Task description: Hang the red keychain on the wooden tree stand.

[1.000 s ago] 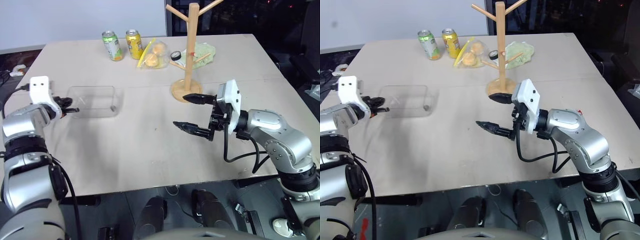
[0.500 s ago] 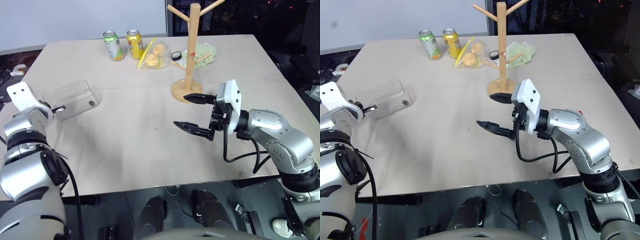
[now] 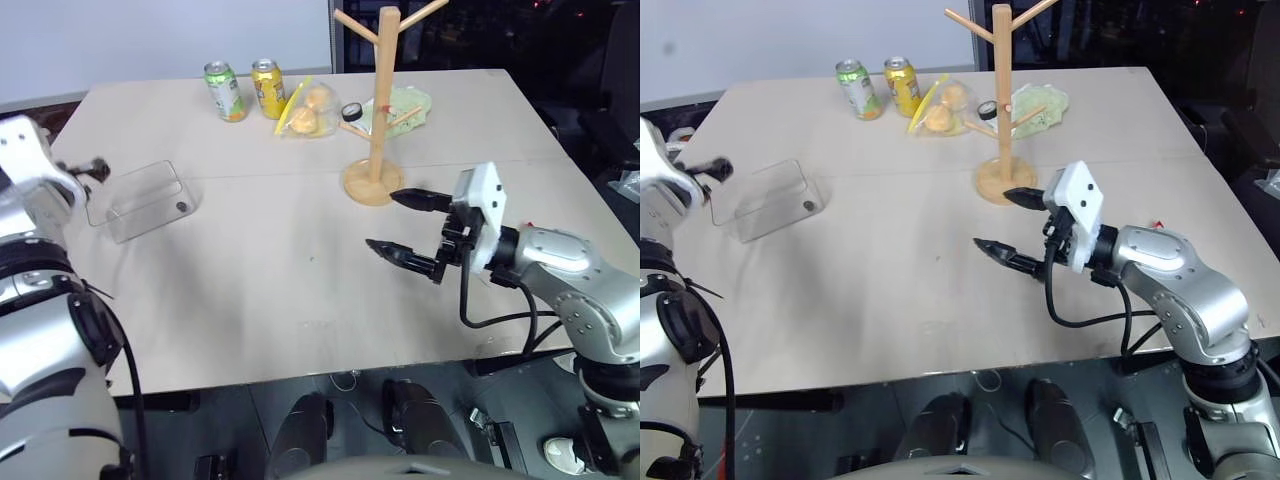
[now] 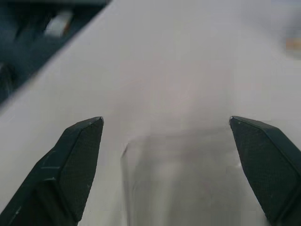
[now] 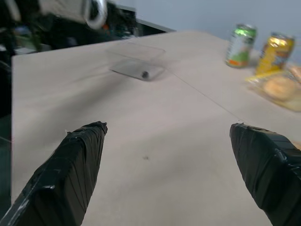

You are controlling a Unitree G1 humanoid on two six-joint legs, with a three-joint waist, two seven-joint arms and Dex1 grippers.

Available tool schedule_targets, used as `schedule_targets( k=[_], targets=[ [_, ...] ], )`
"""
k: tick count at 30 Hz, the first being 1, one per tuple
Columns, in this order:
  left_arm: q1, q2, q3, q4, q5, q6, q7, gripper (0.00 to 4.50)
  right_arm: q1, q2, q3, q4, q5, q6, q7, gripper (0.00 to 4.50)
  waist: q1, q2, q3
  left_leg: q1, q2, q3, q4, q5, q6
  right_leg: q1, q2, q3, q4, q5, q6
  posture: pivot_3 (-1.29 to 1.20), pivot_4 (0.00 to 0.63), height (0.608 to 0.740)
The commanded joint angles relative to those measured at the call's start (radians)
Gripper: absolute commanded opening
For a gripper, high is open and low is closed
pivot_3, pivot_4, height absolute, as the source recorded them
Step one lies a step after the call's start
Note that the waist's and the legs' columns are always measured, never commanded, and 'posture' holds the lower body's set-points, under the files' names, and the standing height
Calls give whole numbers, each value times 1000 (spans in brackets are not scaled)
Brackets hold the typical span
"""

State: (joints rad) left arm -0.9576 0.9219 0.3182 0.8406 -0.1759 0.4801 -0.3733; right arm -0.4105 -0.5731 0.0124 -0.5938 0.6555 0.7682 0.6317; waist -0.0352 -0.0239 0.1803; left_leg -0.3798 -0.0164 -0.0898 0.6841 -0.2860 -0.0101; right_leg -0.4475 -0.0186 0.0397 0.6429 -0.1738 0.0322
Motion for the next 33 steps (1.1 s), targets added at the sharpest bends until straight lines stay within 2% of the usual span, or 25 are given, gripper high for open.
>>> schedule_targets(
  k=[1,6,11,16,21,26,33],
  targets=[
    [63,-6,-96,-287,-44,-10,-235,4472,56,-14,-88,-68,31,41,-69,4500,4,0,0,0,0,0,0,0,0,0,0,0,0,0,0,0,150,740],
    [163,-66,-212,-676,-158,31,-483,4472,150,14,-205,-116,37,116,-245,4500,3,0,0,0,0,1,0,0,0,0,0,2,0,0,0,0,150,740],
    [179,-163,-302,-869,-290,91,-645,4472,301,-19,-287,-153,-132,172,-436,4500,1,0,0,0,1,2,0,0,0,0,1,2,0,-1,2,0,150,740],
    [156,-281,-414,-886,-294,44,-739,4472,425,22,-358,-144,-203,206,-522,4500,-4,0,0,2,1,5,0,0,0,1,2,5,0,-2,4,0,150,740],
    [139,-329,-478,-848,-262,-36,-821,4472,463,62,-384,-96,-219,221,-531,4500,-10,1,0,3,3,8,0,0,0,1,6,9,1,-2,5,0,150,740],
    [107,-406,-530,-816,-222,-88,-832,4472,389,79,-368,38,-228,187,-507,4500,-6,1,0,4,2,10,2,0,1,1,6,13,1,-1,6,0,150,740],
    [88,-435,-538,-801,-185,-99,-825,4472,274,101,-329,214,-298,126,-528,4500,-8,1,0,4,2,12,0,0,1,0,6,14,0,-1,7,0,150,740]
  ],
)
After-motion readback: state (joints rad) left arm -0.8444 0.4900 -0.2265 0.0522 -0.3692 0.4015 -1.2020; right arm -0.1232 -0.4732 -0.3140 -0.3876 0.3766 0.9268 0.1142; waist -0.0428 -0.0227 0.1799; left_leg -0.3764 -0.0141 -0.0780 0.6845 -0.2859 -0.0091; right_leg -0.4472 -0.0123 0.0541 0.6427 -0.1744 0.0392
